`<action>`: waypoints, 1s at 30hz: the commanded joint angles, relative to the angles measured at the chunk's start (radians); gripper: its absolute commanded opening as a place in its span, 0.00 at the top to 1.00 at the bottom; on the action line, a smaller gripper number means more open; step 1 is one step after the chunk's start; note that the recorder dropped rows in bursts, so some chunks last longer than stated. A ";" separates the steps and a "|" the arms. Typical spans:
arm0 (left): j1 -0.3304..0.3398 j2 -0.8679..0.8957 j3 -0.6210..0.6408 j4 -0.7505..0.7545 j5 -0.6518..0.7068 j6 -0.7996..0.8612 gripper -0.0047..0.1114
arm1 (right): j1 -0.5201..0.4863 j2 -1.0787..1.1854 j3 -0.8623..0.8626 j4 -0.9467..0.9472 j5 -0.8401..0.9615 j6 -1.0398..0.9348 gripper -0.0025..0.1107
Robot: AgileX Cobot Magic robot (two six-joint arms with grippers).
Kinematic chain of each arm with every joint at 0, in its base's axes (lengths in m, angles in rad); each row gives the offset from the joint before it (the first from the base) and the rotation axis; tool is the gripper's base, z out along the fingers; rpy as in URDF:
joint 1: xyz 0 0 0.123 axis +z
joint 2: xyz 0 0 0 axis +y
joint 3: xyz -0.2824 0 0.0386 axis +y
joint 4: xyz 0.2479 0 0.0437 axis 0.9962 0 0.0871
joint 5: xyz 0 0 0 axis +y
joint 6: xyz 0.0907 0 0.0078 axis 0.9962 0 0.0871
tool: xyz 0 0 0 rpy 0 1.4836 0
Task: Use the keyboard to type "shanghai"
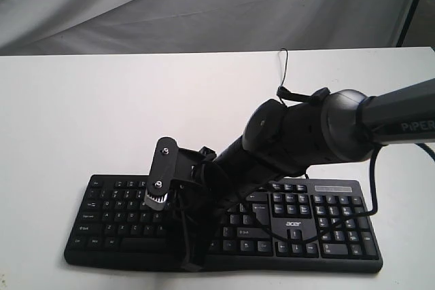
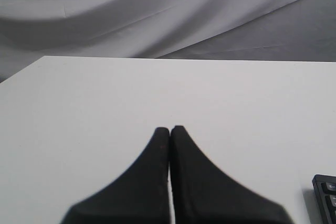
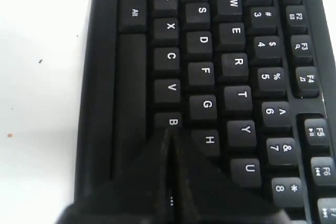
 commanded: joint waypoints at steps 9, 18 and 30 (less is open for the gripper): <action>-0.004 -0.005 0.005 -0.001 -0.006 -0.001 0.95 | 0.001 0.001 0.004 0.012 0.006 -0.014 0.98; -0.004 -0.005 0.005 -0.001 -0.006 -0.001 0.95 | 0.001 0.018 0.004 0.012 0.006 -0.018 0.98; -0.004 -0.005 0.005 -0.001 -0.006 -0.001 0.95 | 0.001 0.047 0.004 0.013 0.006 -0.023 0.98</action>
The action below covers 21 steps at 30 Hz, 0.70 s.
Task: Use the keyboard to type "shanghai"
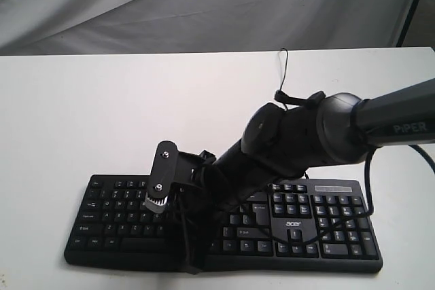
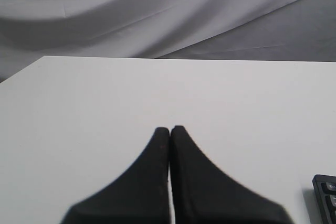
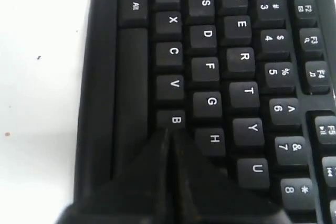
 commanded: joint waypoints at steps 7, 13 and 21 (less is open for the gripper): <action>-0.004 -0.005 0.005 -0.001 -0.006 -0.001 0.95 | 0.001 -0.031 0.002 0.005 0.016 -0.013 0.98; -0.004 -0.005 0.005 -0.001 -0.006 -0.001 0.95 | 0.001 -0.034 0.000 0.016 0.022 -0.013 0.98; -0.004 -0.005 0.005 -0.001 -0.006 -0.001 0.95 | 0.020 -0.031 -0.019 0.075 -0.011 -0.038 0.98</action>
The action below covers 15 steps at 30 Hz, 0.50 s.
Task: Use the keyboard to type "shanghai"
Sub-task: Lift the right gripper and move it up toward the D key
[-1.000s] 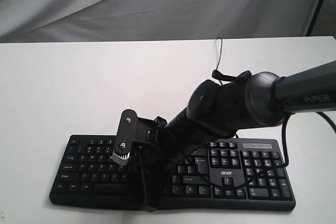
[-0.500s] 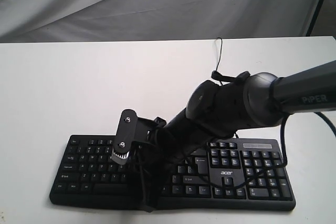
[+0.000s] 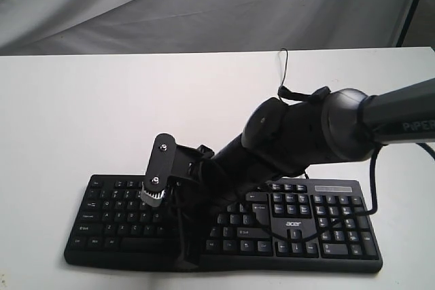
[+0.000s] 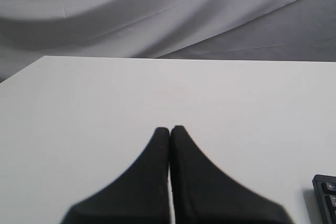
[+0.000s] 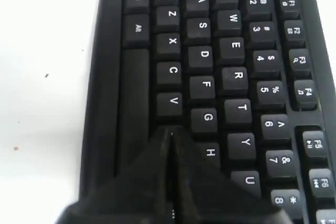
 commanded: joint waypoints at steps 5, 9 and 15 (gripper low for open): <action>-0.004 -0.005 0.005 -0.001 -0.006 -0.001 0.95 | 0.030 0.029 -0.121 -0.001 0.031 0.036 0.98; -0.004 -0.005 0.005 -0.001 -0.006 -0.001 0.95 | 0.037 0.050 -0.151 -0.069 0.016 0.110 0.98; -0.004 -0.005 0.005 -0.001 -0.006 -0.001 0.95 | 0.037 0.053 -0.151 -0.133 0.000 0.147 0.98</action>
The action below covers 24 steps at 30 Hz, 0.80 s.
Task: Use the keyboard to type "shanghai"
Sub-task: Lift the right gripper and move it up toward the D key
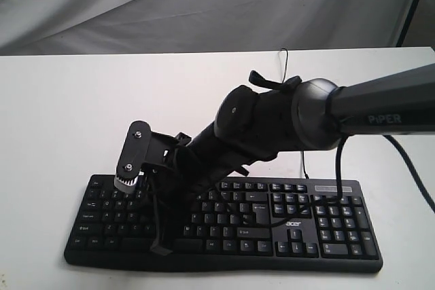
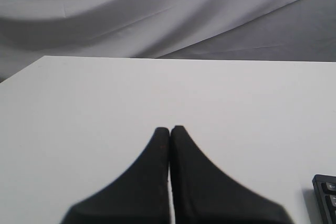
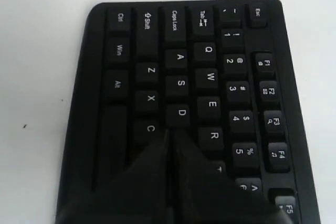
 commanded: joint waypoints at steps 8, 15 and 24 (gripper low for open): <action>-0.004 -0.005 0.005 -0.001 -0.006 -0.001 0.95 | 0.002 0.004 -0.007 -0.030 -0.028 0.018 0.98; -0.004 -0.005 0.005 -0.001 -0.006 -0.001 0.95 | 0.002 0.022 -0.007 -0.030 -0.032 0.018 0.98; -0.004 -0.005 0.005 -0.001 -0.006 -0.001 0.95 | -0.007 0.024 -0.007 -0.060 -0.019 0.018 0.98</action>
